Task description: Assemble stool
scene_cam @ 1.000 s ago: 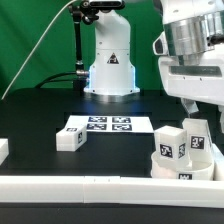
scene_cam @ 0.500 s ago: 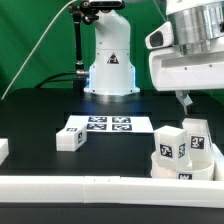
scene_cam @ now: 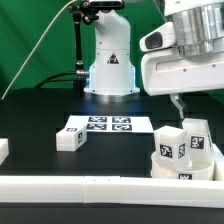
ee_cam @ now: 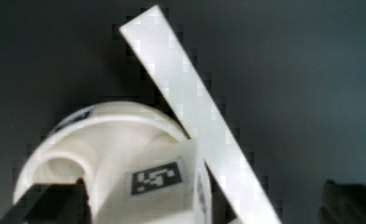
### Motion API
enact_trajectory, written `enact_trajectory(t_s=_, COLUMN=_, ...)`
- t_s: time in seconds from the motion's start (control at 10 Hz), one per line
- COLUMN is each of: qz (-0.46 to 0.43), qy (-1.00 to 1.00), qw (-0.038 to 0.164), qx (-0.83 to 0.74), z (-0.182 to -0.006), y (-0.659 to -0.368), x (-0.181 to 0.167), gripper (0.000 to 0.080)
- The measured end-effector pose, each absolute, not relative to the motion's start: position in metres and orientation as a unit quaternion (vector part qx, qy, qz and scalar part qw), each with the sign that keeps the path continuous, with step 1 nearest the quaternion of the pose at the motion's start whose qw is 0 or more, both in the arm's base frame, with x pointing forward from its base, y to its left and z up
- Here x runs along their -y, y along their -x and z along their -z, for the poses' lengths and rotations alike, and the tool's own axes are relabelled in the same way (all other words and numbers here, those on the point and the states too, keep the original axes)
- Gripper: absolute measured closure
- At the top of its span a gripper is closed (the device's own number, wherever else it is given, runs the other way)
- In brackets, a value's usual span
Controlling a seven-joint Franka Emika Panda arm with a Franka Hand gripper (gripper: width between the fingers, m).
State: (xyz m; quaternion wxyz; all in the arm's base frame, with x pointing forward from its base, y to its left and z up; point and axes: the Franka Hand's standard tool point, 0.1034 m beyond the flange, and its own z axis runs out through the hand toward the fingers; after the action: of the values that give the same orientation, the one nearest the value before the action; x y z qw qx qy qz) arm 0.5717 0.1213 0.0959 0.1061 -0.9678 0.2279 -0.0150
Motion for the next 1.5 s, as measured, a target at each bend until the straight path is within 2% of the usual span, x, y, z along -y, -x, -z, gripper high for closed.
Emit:
enact_trajectory(t_s=0.1, qz=0.026, qy=0.986, qw=0.090, qx=-0.138, z=-0.097, y=-0.573, x=-0.118, gripper=0.0150)
enact_trajectory(t_s=0.2, qz=0.033, qy=0.994, qw=0.082, qx=-0.068, z=-0.097, y=-0.576, x=-0.114, gripper=0.0150)
enact_trajectory(t_s=0.7, qz=0.046, qy=0.993, qw=0.072, qx=0.085, z=-0.097, y=-0.578, x=-0.110, gripper=0.0150)
enact_trajectory(t_s=1.0, qz=0.055, qy=0.969, qw=0.043, qx=0.236, z=-0.099, y=-0.584, x=-0.111, gripper=0.0151)
enact_trajectory(t_s=1.5, qz=0.052, qy=0.920, qw=0.026, qx=0.387, z=-0.095, y=-0.585, x=-0.104, gripper=0.0150)
